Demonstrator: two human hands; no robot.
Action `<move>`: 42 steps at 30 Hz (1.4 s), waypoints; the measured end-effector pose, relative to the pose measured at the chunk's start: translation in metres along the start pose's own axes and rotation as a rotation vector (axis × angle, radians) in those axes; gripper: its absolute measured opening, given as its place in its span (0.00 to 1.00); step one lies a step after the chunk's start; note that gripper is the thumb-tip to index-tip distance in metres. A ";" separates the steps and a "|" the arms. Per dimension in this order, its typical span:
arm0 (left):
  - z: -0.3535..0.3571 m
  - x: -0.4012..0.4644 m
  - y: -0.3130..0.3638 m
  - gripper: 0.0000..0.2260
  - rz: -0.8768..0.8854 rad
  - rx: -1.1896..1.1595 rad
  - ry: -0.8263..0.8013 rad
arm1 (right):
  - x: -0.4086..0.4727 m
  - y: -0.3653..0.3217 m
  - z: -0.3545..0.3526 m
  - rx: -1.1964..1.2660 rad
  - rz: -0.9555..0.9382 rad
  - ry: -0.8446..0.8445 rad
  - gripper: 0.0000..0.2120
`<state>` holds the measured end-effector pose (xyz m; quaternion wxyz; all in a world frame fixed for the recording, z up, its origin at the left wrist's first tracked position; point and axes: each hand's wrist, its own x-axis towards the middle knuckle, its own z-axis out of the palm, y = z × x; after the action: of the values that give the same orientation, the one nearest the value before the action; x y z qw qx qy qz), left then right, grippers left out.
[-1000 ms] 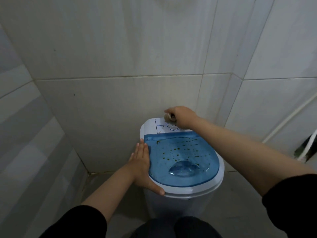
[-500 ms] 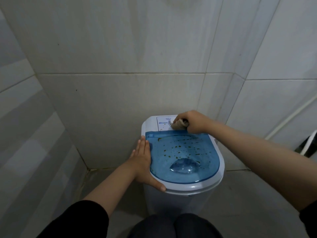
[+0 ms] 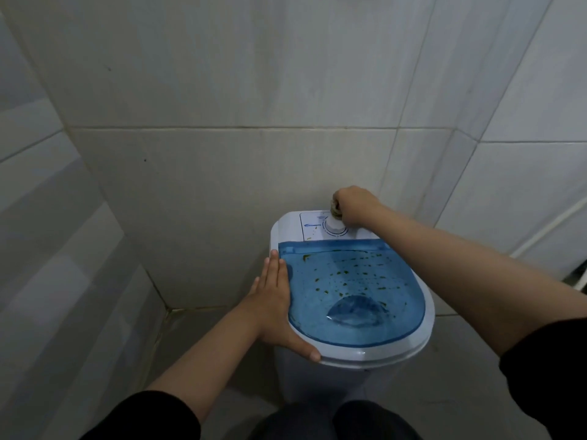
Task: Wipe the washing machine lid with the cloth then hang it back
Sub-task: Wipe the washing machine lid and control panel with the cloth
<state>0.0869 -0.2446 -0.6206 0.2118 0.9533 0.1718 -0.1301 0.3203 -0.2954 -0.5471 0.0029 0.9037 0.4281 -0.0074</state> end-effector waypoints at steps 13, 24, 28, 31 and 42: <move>0.000 -0.001 0.002 0.73 -0.018 0.000 0.004 | 0.000 -0.060 0.015 -0.134 -0.407 0.023 0.16; -0.001 -0.002 0.003 0.74 -0.033 -0.002 0.000 | -0.035 -0.033 0.027 -0.126 -0.473 -0.026 0.28; 0.000 -0.002 0.003 0.74 -0.042 -0.001 0.003 | -0.041 -0.033 0.027 -0.122 -0.432 -0.035 0.26; 0.000 -0.002 0.003 0.74 -0.038 0.002 -0.002 | -0.045 -0.026 0.028 -0.090 -0.396 -0.039 0.26; 0.001 -0.001 0.001 0.74 -0.021 -0.009 0.012 | -0.067 0.041 0.022 -0.052 -0.249 -0.052 0.28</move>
<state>0.0865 -0.2459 -0.6209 0.2139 0.9512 0.1835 -0.1257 0.3087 -0.3735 -0.5681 0.0362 0.8427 0.5368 -0.0199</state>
